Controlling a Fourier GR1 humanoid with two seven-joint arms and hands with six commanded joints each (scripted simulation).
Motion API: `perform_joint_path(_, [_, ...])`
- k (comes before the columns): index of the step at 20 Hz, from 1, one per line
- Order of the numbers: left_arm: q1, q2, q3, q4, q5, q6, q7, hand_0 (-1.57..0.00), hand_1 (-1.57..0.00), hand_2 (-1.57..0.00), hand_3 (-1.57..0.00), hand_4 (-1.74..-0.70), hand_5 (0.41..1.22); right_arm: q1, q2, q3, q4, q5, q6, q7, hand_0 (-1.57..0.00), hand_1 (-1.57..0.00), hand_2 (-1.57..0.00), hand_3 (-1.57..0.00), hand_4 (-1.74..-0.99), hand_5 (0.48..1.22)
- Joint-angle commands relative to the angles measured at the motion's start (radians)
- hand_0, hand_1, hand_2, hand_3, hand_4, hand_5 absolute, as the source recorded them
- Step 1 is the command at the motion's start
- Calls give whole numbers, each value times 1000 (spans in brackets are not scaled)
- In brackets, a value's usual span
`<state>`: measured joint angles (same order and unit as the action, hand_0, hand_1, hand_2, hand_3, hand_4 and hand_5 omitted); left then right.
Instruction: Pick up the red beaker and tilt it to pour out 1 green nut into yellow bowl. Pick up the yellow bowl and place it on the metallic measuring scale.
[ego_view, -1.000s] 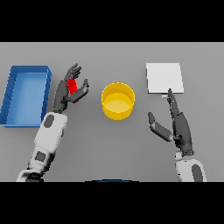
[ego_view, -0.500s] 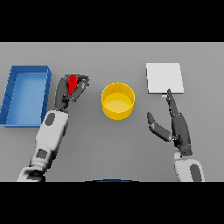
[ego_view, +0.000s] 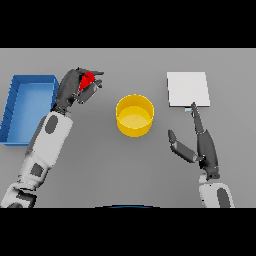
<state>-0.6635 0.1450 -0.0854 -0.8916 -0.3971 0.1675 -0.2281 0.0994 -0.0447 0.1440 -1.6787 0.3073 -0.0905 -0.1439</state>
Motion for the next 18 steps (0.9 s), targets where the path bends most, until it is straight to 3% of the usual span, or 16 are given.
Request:
perform_joint_path(1, [-3, 15, -34, -15, -35, -12, 21, -1559, -1560, -1560, -1555, -1735, 1136, -10, -1, -6, 4, -4, -1, 6, 1, 1, 1, 1, -1092, 661])
perform_joint_path(3, [3, 28, -80, -51, -72, -32, 50, -1559, -1560, -1560, -1555, -1735, 1127, 6, 10, 2, -6, -14, 6, -10, 1, 1, 1, 1, -1092, 667])
perform_joint_path(7, [11, 40, -158, -112, -132, -62, 121, -1562, -1562, -1562, -1558, -1736, 1144, -6, 1, 2, -11, -4, 8, 36, 1, 1, 1, 1, -1096, 666])
perform_joint_path(9, [-38, 79, -225, -120, -214, -97, 175, -1565, -1565, -1565, -1563, -1738, 1152, -5, 3, 3, -14, -16, 18, 10, 1, 1, 1, 1, -1086, 679])
perform_joint_path(15, [-205, 132, -439, -52, -426, -257, 203, -1569, -1570, -1569, -1569, -1740, 1199, -1, 7, 12, -19, -1, 12, 8, 1, 1, 1, 1, -1068, 689])
perform_joint_path(18, [-285, 137, -529, -2, -502, -343, 201, -1570, -1570, -1570, -1570, -1612, 1210, 7, 9, 14, -16, -11, 21, -8, 1, 1, 1, 1, -1063, 681])
